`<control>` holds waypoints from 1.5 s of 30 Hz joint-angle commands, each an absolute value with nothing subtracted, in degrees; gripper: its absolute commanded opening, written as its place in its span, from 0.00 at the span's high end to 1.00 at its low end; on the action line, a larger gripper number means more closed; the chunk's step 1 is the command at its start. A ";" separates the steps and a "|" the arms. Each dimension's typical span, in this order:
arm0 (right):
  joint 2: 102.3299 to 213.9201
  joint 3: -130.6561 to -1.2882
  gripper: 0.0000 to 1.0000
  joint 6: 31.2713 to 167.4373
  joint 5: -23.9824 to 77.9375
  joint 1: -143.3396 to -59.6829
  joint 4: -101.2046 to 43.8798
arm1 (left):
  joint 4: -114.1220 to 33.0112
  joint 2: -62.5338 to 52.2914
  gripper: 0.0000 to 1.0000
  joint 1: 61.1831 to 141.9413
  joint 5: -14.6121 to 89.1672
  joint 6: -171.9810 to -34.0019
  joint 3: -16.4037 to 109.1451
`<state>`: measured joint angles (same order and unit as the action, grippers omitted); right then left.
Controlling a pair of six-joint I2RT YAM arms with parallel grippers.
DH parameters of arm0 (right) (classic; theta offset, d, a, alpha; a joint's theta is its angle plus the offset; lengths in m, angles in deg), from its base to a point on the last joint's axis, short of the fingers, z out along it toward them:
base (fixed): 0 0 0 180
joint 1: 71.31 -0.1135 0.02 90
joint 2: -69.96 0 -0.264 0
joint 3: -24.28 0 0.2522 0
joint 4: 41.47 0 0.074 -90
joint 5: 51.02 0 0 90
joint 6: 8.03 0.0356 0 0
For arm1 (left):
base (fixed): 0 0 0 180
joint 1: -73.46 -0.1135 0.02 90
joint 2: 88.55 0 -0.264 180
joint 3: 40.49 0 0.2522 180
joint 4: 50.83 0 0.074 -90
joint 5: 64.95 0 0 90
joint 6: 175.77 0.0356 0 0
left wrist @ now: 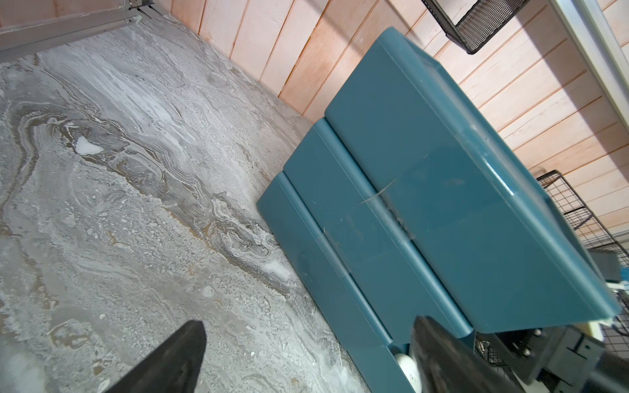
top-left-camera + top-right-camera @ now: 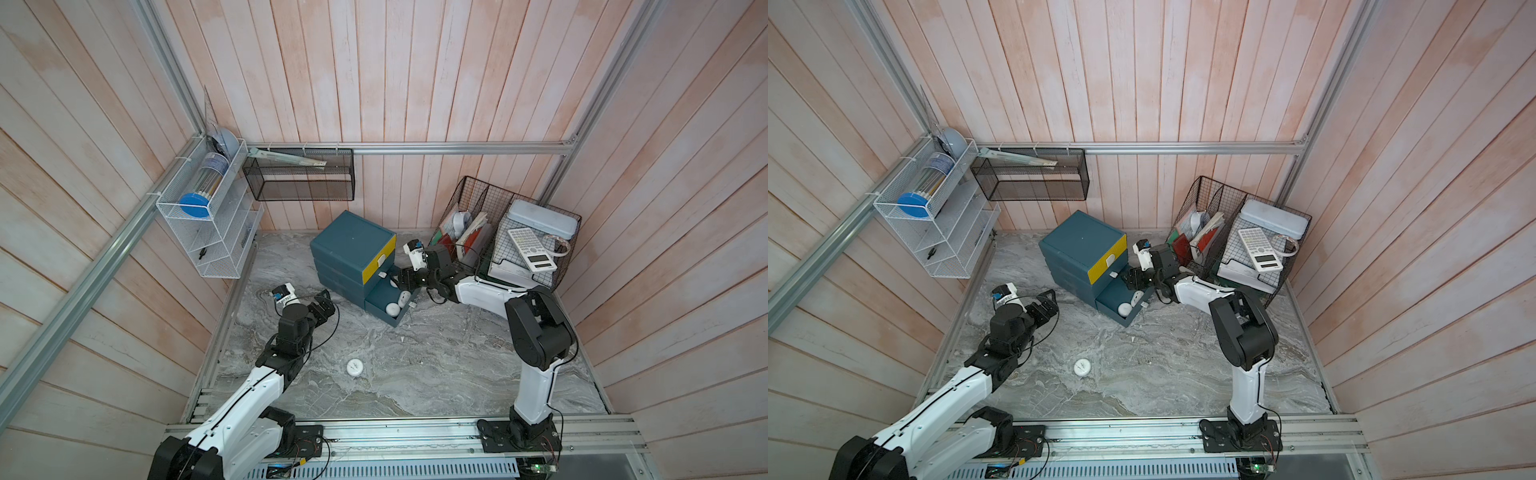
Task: Put the bluetooth earphones in the drawer according to color
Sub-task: Pick up the Bluetooth earphone from the center of the board.
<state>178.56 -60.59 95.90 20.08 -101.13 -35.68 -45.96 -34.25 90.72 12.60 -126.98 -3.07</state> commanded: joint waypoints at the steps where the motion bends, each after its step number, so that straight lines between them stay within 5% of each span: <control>1: 172.07 -57.74 0.19 96.49 18.63 -100.80 -34.48 | -46.12 -35.30 0.00 90.27 13.22 -126.99 -3.97; 10: 156.70 -44.87 0.02 96.54 18.87 -100.76 -33.86 | -45.98 -34.97 0.00 90.34 13.27 -126.38 -3.82; 23: 138.24 -23.91 0.02 105.91 34.88 -100.08 -41.78 | -42.25 -29.53 0.00 91.91 16.35 -126.14 -0.81; 35: 133.55 -15.63 0.02 108.72 40.01 -99.26 -51.29 | -18.58 -29.09 0.00 112.71 -1.58 -134.01 3.03; 45: 128.94 -9.86 0.02 105.22 42.52 -99.26 -58.26 | -12.52 -22.68 0.03 127.18 -7.36 -146.78 2.80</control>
<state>130.47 -11.66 106.66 40.43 -99.58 -53.58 -15.56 -25.05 125.14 -4.16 -141.60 2.24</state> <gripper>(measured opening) 0.981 0.976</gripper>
